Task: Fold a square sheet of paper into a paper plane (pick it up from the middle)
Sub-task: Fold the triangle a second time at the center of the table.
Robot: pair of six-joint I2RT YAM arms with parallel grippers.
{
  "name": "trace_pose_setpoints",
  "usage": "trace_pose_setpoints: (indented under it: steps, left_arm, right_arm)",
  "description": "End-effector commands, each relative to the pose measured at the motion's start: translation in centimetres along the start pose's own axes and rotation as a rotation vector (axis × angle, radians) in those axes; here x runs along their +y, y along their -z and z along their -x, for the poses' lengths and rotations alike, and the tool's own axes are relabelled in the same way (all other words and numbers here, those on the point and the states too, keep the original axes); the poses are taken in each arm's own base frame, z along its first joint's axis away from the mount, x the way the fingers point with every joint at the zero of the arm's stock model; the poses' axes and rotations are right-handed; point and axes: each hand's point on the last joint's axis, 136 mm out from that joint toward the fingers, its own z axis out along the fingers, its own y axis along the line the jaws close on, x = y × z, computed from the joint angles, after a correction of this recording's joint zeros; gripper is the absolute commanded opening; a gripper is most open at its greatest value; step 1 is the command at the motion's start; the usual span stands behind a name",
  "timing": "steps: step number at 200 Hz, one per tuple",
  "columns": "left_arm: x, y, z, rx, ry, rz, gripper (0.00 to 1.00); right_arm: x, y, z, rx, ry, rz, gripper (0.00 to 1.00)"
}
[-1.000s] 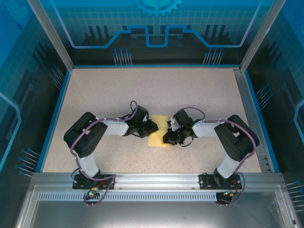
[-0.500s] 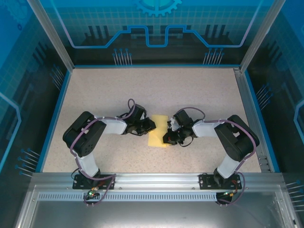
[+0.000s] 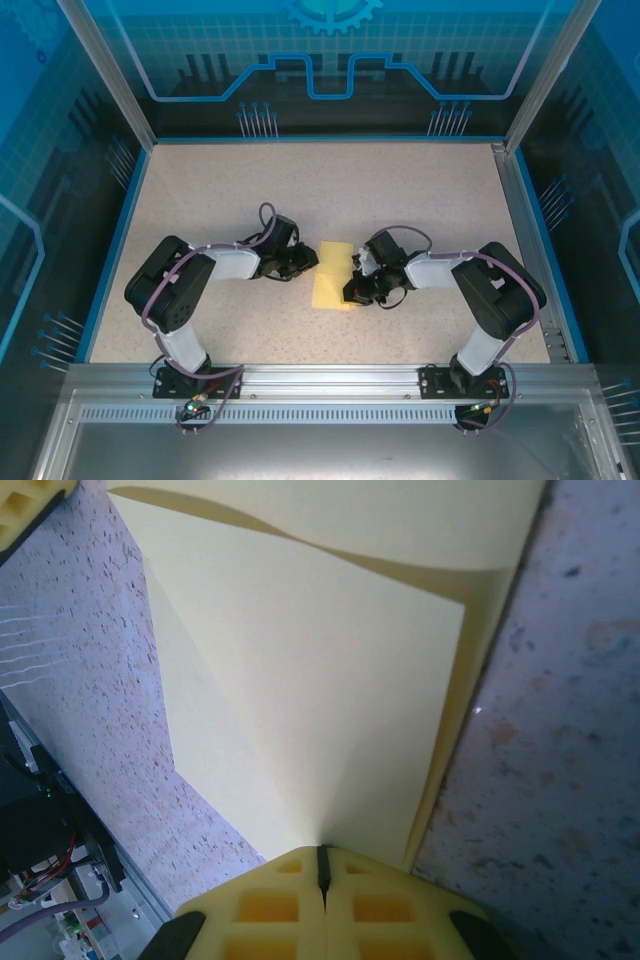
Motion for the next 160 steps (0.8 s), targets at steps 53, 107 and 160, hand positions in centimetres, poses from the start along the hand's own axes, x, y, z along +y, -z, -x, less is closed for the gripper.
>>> trace_pose_setpoints:
  steps: [53, 107, 160]
  left_arm:
    - [-4.6, 3.3, -1.8, 0.039, -0.096, -0.145, 0.22]
    - [-5.0, 0.9, -5.2, 0.182, -0.126, -0.186, 0.22]
    - [-1.0, -1.3, -4.8, 0.151, -0.074, -0.013, 0.20]
  right_arm:
    - [-2.8, -0.2, -2.0, 0.057, -0.068, -0.121, 0.05]
    - [-2.2, 0.0, -1.8, 0.050, -0.058, -0.103, 0.05]
    - [-0.1, 0.6, -1.2, 0.024, -0.022, -0.043, 0.07]
